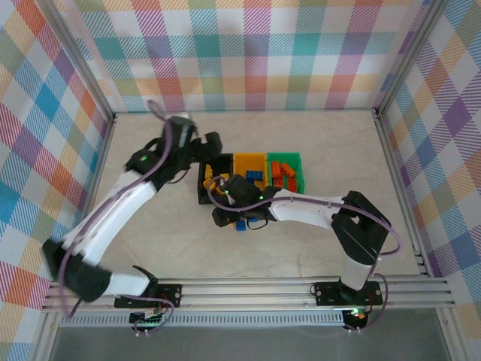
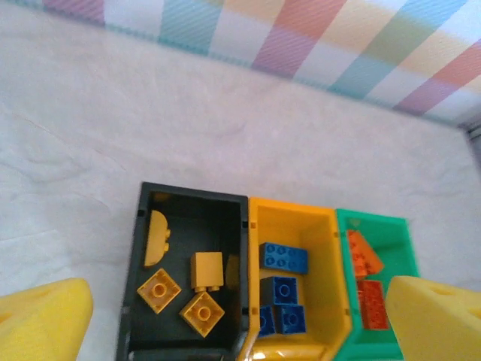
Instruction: Sort the legos into containers by color
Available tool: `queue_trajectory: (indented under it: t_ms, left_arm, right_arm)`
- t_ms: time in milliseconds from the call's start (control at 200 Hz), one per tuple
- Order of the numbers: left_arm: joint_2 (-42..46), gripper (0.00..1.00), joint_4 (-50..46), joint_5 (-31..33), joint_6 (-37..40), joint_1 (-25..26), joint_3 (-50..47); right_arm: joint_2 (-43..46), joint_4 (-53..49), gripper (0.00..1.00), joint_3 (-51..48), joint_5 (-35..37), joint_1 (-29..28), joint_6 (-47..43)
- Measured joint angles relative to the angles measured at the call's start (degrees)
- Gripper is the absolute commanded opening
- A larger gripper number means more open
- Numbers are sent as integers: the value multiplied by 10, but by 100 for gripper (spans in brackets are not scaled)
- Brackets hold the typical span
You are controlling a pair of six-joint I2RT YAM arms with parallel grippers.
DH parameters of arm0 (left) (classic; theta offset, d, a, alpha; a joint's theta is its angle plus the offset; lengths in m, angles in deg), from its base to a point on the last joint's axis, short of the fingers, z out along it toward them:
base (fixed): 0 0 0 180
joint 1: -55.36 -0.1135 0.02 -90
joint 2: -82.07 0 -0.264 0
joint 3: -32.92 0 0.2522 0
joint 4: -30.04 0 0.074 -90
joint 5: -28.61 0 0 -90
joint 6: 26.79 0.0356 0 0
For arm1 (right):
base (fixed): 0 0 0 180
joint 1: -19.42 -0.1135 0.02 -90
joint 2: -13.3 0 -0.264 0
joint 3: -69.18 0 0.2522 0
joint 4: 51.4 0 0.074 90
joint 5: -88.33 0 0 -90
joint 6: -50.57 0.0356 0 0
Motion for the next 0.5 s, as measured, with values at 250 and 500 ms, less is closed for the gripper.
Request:
queue_trajectory:
  t_ms: [250, 500]
  left_arm:
    - [197, 100, -55, 53, -27, -2, -131]
    - [254, 100, -104, 71, -50, -2, -198]
  right_arm:
    - [-56, -13, 70, 36, 17, 0, -21]
    - [-86, -19, 60, 59, 38, -13, -34]
